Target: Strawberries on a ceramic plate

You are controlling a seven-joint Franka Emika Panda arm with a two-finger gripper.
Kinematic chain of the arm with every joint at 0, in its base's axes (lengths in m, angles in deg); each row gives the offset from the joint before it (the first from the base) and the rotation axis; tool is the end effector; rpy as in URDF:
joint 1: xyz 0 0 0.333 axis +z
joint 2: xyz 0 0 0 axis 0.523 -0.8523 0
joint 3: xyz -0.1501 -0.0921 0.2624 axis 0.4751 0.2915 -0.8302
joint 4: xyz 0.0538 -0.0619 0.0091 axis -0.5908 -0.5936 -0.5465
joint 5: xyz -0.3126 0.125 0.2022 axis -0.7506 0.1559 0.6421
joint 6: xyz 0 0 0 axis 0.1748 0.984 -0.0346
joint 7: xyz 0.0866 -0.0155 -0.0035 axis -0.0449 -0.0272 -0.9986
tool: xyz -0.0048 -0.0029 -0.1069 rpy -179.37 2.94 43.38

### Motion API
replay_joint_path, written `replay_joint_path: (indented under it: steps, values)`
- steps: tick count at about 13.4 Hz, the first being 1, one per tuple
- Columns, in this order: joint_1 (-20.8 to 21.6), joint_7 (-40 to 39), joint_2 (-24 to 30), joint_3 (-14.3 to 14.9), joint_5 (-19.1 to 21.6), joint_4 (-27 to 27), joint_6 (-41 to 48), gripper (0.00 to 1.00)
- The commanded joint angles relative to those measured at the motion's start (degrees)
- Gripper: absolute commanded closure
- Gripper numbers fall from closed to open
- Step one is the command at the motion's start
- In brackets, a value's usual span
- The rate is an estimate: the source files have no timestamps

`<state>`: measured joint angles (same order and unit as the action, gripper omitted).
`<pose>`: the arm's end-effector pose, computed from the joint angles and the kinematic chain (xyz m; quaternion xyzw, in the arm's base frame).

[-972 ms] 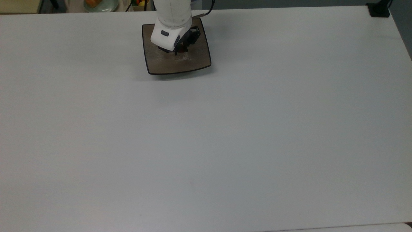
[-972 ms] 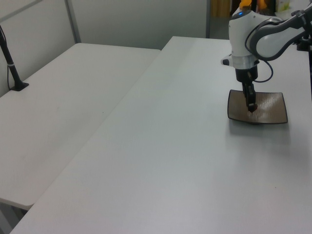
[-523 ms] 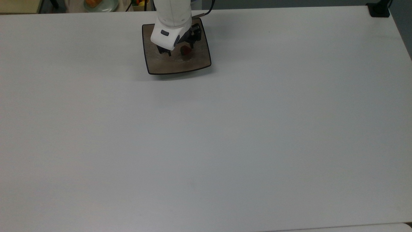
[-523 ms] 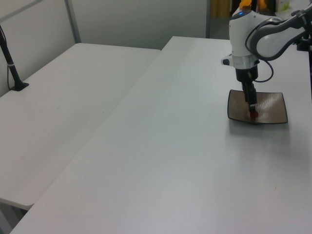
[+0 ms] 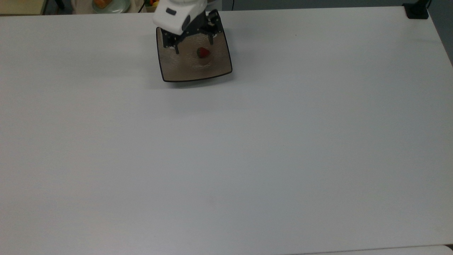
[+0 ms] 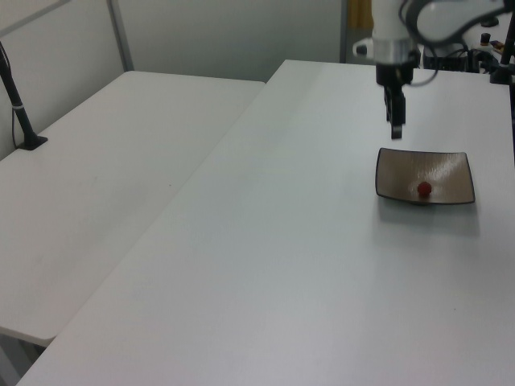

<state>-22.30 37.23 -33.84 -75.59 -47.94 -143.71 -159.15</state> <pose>0.5465 0.0594 0.4732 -0.9802 -0.1940 0.0381 0.0042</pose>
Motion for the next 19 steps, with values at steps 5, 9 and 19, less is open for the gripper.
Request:
replay_joint_path:
  steps: [5, 9, 19]
  values:
    - [-0.8, 12.3, 0.0, 0.9, -0.4, 18.1, 15.3, 0.00]
    - [-0.4, 20.4, 0.1, 0.1, 0.2, 21.1, 17.2, 0.00]
    - [-0.3, 8.4, 0.0, -3.7, 2.9, 20.1, 10.6, 0.00]
